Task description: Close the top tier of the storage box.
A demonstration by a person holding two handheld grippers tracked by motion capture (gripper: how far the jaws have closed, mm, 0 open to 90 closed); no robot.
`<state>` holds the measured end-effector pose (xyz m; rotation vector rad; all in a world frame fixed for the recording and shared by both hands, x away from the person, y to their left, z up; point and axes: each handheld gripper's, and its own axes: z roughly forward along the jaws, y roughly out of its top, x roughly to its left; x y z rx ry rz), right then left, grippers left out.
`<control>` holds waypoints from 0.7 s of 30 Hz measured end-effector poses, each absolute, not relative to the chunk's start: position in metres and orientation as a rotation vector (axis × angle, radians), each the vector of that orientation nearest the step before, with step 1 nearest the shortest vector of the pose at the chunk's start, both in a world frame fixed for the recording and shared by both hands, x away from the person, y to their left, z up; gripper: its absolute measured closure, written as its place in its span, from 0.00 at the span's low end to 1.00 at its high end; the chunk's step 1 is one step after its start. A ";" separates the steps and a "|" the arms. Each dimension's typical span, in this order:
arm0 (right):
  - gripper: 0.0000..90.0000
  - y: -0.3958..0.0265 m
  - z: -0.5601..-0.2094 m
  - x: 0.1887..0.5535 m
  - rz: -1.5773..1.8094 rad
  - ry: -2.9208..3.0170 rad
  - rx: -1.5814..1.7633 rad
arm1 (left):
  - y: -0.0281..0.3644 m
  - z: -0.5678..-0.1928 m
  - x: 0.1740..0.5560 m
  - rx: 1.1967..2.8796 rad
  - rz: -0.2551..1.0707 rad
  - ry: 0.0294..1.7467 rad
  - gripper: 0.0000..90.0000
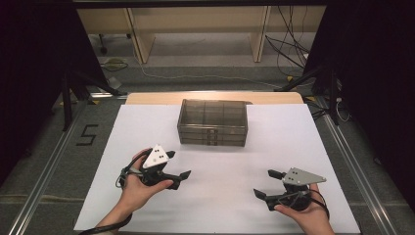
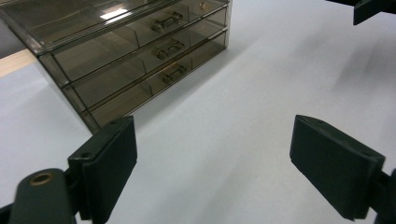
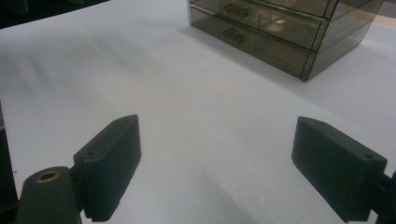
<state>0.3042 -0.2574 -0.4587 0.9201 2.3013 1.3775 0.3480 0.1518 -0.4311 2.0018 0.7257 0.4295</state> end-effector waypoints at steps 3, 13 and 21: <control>0.18 -0.257 -0.459 0.304 1.378 2.301 0.920 | 0.157 -0.432 0.346 1.998 0.436 0.730 0.16; 0.18 -0.257 -0.459 0.304 1.380 2.301 0.920 | 0.174 -0.434 0.337 1.987 0.465 0.752 0.16; 0.18 -0.257 -0.459 0.304 1.378 2.301 0.918 | 0.190 -0.440 0.329 1.968 0.491 0.782 0.17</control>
